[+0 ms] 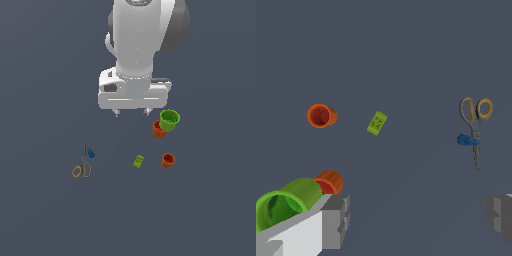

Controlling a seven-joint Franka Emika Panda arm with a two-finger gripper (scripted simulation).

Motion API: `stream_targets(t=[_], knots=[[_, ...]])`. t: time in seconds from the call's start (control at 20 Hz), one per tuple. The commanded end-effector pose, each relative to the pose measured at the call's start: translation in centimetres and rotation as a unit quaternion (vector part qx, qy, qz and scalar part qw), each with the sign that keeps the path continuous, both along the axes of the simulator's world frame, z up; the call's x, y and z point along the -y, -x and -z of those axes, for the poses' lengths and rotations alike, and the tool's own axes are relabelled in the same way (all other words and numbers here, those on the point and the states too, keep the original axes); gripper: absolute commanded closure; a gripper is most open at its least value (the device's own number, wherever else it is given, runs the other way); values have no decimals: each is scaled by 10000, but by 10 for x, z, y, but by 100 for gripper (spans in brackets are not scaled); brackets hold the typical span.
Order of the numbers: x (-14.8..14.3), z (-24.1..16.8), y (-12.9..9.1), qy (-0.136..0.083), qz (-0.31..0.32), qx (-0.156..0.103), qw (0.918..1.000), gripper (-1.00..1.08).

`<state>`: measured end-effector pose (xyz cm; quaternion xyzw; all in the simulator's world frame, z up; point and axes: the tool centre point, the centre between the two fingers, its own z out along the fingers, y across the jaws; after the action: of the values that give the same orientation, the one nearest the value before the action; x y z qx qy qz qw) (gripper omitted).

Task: Pick up a designated object from a clutter of objects.

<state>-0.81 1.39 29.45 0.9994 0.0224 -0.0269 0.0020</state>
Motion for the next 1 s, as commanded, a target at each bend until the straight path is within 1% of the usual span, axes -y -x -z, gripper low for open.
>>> stream_targets(t=[0.0, 0.55, 0.75, 0.95], knots=[[0, 0, 0, 0, 0, 0, 10000, -92], [8, 5, 1, 90, -203, -29, 9997, -92], [10, 8, 0, 76, -143, -23, 9999, -92], [20, 19, -5, 48, 33, -8, 10000, -92]])
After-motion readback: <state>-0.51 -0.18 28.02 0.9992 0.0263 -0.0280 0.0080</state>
